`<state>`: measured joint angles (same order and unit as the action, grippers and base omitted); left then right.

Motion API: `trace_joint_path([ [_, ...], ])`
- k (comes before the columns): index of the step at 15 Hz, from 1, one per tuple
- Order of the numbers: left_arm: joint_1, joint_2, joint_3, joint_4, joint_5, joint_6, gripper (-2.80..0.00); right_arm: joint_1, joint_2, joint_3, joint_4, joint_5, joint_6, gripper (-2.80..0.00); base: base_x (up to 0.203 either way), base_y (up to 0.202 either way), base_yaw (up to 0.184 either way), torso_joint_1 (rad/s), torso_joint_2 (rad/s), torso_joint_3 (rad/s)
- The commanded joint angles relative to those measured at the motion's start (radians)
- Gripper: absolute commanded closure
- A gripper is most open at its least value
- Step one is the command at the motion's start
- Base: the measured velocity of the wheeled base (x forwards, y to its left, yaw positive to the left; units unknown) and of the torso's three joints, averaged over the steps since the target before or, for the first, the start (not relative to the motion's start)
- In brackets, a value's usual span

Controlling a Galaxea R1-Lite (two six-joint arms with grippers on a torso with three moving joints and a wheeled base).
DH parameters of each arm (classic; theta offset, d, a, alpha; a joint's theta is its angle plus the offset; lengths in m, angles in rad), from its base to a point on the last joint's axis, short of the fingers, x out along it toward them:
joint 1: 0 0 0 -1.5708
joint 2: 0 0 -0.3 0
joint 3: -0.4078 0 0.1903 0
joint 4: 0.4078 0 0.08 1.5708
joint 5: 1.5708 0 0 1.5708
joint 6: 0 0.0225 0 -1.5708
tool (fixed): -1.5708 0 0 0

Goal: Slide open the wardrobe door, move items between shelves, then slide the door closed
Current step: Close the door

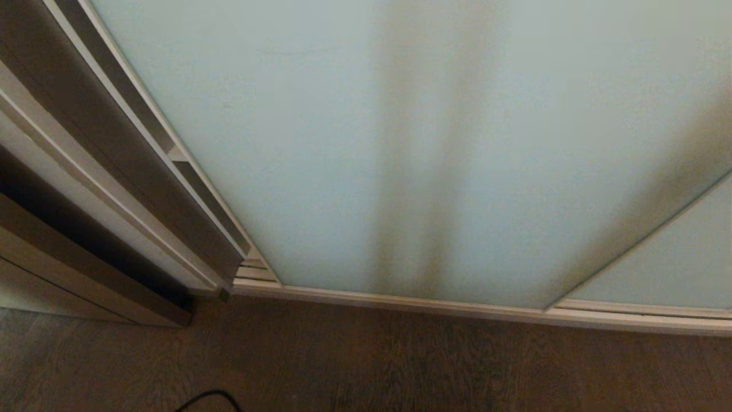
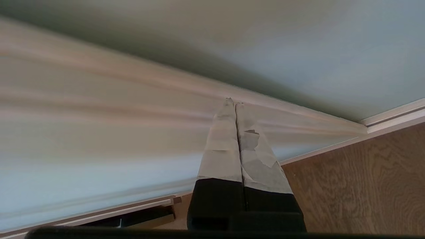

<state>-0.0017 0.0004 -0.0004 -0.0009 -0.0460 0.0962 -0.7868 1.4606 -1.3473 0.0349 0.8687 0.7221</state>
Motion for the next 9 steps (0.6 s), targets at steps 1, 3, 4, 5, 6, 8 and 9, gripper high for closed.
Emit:
trace_joint_path([
  [1,0.000,0.000,0.000,-0.001,0.000,0.000,0.00,0.013,0.039,-0.025,0.000,0.002,0.005,0.00,0.000,0.000,0.000,0.000,0.00,0.000],
  [3,0.000,0.000,0.000,-0.001,0.000,0.000,0.00,0.045,0.058,-0.045,0.000,-0.018,0.006,0.00,0.000,0.000,0.000,0.000,0.00,0.000],
  [4,0.000,0.000,0.000,-0.001,0.000,0.000,0.00,0.062,0.064,-0.051,0.000,-0.036,0.006,0.00,0.000,0.000,0.000,0.000,0.00,0.000],
  [5,0.000,0.000,0.000,-0.001,0.000,0.000,0.00,0.080,0.067,-0.052,0.000,-0.053,0.007,0.00,0.000,0.000,0.000,0.000,0.00,0.000],
  [6,0.000,0.000,0.000,-0.001,0.000,0.000,0.00,0.097,0.068,-0.053,-0.001,-0.066,0.007,0.00,0.000,0.000,0.000,0.000,0.00,0.000],
  [8,0.000,0.000,0.000,-0.001,0.000,0.000,0.00,0.113,0.070,-0.052,-0.001,-0.086,0.007,0.00,0.000,0.000,0.000,0.000,0.00,0.000],
  [9,0.000,0.000,0.000,-0.001,0.000,0.000,0.00,0.118,0.070,-0.052,-0.001,-0.093,0.007,0.00,0.000,0.000,0.000,0.000,0.00,0.000],
])
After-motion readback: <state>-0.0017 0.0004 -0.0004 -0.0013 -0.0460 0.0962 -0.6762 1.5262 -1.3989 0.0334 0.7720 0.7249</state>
